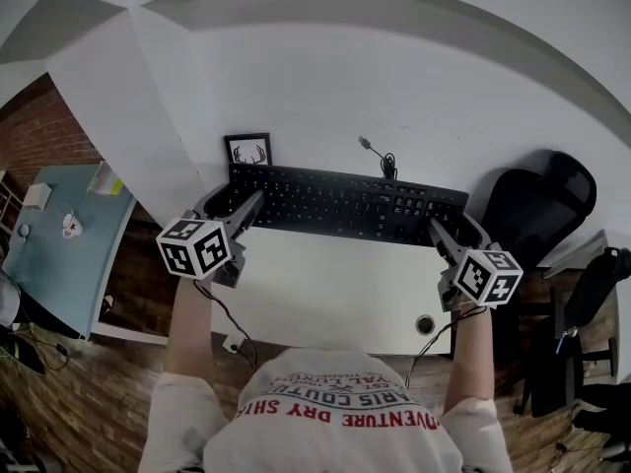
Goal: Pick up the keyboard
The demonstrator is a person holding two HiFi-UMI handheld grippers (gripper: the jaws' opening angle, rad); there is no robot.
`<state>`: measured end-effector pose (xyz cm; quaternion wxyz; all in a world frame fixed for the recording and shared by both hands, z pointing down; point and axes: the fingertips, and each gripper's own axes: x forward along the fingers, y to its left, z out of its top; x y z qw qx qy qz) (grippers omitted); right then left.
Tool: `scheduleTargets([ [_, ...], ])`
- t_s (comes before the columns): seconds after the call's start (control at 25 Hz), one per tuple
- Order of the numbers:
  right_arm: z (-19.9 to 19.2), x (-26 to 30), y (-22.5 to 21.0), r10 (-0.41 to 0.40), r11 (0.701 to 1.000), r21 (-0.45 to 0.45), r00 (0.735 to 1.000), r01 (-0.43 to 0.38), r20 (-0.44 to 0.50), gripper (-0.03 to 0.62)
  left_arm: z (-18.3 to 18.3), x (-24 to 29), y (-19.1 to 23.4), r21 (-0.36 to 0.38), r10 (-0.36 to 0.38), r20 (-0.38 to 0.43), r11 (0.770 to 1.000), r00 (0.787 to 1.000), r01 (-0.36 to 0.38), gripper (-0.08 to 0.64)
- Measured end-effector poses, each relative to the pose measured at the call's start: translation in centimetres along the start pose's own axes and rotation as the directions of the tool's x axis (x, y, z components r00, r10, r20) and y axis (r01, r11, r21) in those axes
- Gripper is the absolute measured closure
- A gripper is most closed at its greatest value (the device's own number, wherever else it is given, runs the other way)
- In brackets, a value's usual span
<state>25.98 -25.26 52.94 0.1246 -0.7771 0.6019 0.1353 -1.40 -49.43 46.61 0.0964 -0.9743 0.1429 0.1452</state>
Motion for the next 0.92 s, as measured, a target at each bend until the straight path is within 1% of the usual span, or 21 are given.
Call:
scheduleTargets([
  [0.48,-1.7,-0.4,-0.4,-0.001,1.0,0.013,1.0,0.001,-0.023,0.291,-1.6,-0.2,-0.2,-0.012,0.007,-0.023,1.0,1.0,-0.007,0.291],
  [0.92,-2.1,-0.4,-0.1,0.001,1.0,0.014,0.999,0.0,-0.033,0.291,-1.9,-0.4,0.0,-0.016,0.005,-0.033,1.0,0.999,-0.006,0.291],
])
